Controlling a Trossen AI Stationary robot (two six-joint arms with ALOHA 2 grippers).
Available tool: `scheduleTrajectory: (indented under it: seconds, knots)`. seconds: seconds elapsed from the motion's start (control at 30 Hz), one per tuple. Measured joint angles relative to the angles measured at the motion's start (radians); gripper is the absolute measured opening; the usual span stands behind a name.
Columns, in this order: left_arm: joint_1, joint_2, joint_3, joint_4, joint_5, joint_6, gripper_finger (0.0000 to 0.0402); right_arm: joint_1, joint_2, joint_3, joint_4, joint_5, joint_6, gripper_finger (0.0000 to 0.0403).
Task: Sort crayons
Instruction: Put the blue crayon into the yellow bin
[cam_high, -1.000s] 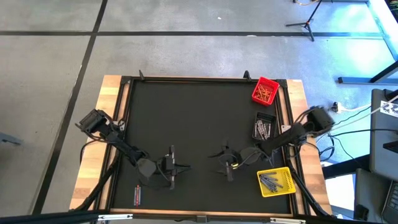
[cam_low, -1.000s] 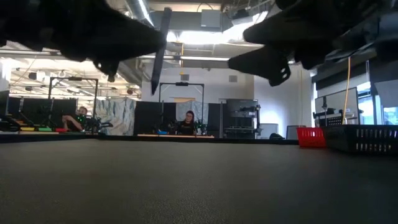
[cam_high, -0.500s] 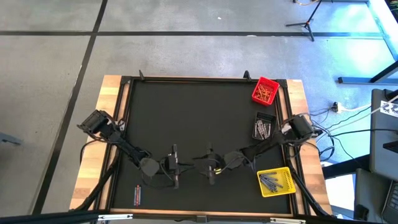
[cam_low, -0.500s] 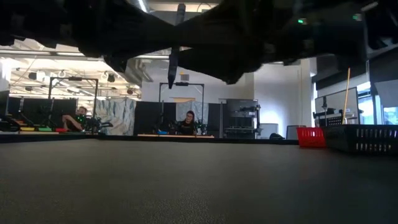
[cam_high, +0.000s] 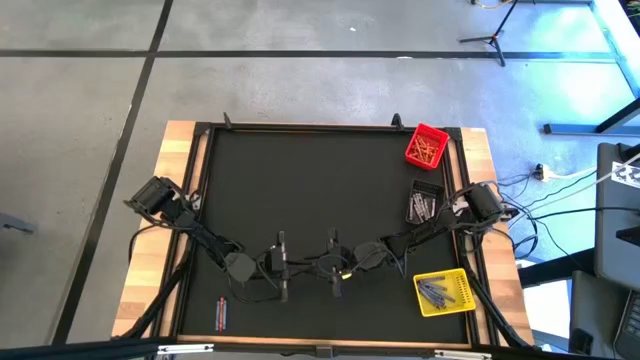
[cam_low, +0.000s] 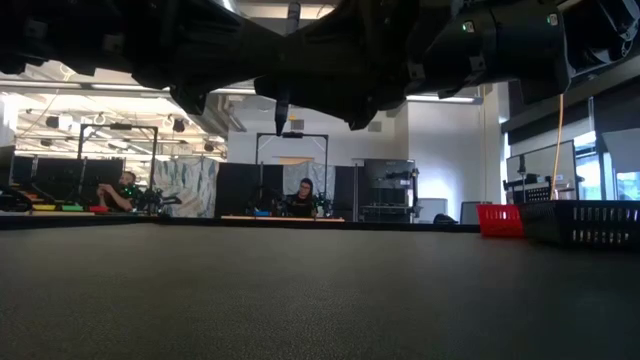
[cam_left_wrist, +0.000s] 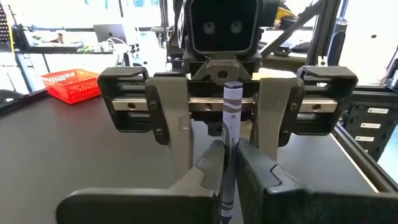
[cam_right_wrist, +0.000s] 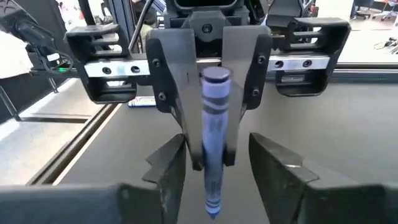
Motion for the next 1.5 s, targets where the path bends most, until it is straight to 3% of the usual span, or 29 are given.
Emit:
scheduleTrajectory:
  seconds: [0.4, 0.7, 0.9, 1.1, 1.27, 1.5]
  knots:
    - [0.0, 0.0, -0.001, 0.005, -0.005, -0.001, 0.0014, -0.009, 0.0, -0.002, -0.021, -0.007, -0.045, 0.0021]
    - [-0.003, 0.0, -0.001, -0.021, 0.014, -0.026, 0.0019, -0.012, 0.0, -0.002, -0.052, -0.016, -0.09, 0.0024]
    - [-0.009, 0.0, -0.001, -0.024, 0.018, -0.032, 0.0077, -0.01, -0.015, 0.001, -0.139, -0.018, -0.092, 0.0014]
    - [-0.036, -0.002, 0.0, -0.032, 0.038, -0.022, 0.0129, 0.04, -0.154, -0.002, -0.456, 0.08, -0.066, 0.0029]
    - [-0.051, -0.002, 0.0, -0.035, 0.011, 0.029, 0.0134, 0.062, -0.326, -0.001, -0.777, 0.15, -0.011, 0.0014]
    - [-0.05, -0.003, 0.0, -0.053, -0.031, 0.019, 0.0135, 0.059, -0.542, -0.001, -1.219, 0.262, 0.162, 0.0026]
